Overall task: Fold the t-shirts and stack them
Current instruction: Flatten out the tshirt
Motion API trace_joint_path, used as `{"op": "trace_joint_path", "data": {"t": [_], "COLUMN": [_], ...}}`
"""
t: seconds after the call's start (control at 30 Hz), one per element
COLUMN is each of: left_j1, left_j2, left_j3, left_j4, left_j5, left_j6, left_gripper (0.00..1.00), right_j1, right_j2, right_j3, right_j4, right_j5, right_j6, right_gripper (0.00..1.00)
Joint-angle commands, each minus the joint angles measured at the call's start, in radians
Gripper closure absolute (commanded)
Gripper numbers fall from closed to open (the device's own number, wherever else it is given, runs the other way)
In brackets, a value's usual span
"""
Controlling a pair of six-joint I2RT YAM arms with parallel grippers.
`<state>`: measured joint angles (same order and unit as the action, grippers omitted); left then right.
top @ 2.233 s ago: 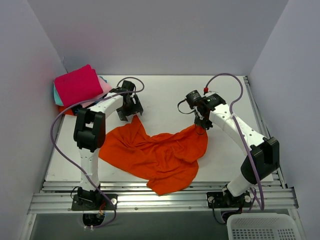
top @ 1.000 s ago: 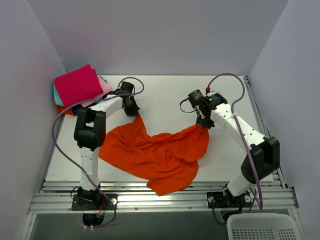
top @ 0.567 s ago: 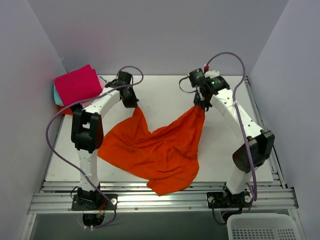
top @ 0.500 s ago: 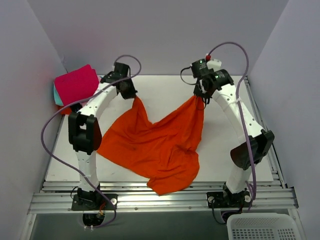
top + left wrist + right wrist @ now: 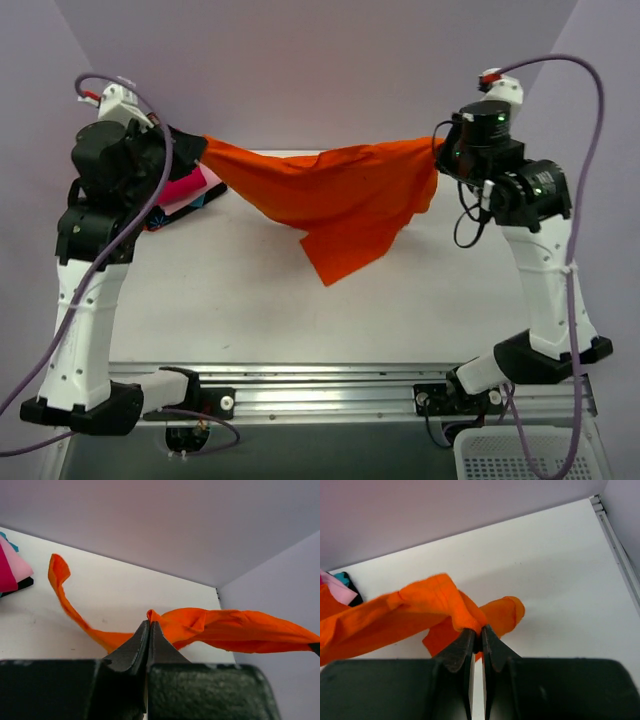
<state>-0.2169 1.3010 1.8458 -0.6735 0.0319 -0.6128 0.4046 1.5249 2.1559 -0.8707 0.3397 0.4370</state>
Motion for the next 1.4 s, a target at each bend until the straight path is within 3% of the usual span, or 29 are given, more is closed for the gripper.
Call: {"op": "trace_joint_path", "data": {"t": [0.0,0.27,0.4,0.53,0.83,0.97,1.1,1.23,1.37], "left_j1": [0.002,0.002,0.001,0.001,0.002,0.010,0.051,0.079,0.111], "left_j2": [-0.178,-0.524,-0.543,-0.502,-0.347,-0.257,-0.143,0.060,0.340], "left_j3": [-0.089,-0.105,0.036,0.089,-0.181,-0.353,-0.511,-0.640,-0.619], "left_j4": [0.000,-0.257,-0.374,-0.367,-0.035,0.138,0.308,0.541,0.719], "left_j5": [0.003,0.025,-0.006,-0.039,-0.167,-0.236,-0.218,-0.207,-0.150], "left_j6": [0.001,-0.028,-0.035,-0.021,-0.074,-0.103,-0.137,-0.140,-0.142], "left_gripper": [0.98,0.98,0.98,0.98,0.98,0.98,0.98,0.98,0.98], "right_j1": [-0.006,-0.006,-0.006,-0.006,-0.006,-0.007,-0.030,-0.069,-0.115], "right_j2": [-0.202,-0.417,-0.436,-0.417,-0.223,-0.134,-0.057,0.079,0.262], "right_j3": [-0.054,-0.026,0.057,0.084,-0.027,-0.174,-0.327,-0.502,-0.547], "right_j4": [0.099,0.102,0.087,0.108,0.246,0.399,0.553,0.750,0.908], "right_j5": [0.002,0.065,0.107,0.114,0.122,0.174,0.185,0.168,0.140], "right_j6": [-0.050,-0.089,-0.118,-0.144,-0.149,-0.179,-0.185,-0.178,-0.156], "right_gripper": [1.00,1.00,1.00,1.00,1.00,1.00,1.00,1.00,1.00]}}
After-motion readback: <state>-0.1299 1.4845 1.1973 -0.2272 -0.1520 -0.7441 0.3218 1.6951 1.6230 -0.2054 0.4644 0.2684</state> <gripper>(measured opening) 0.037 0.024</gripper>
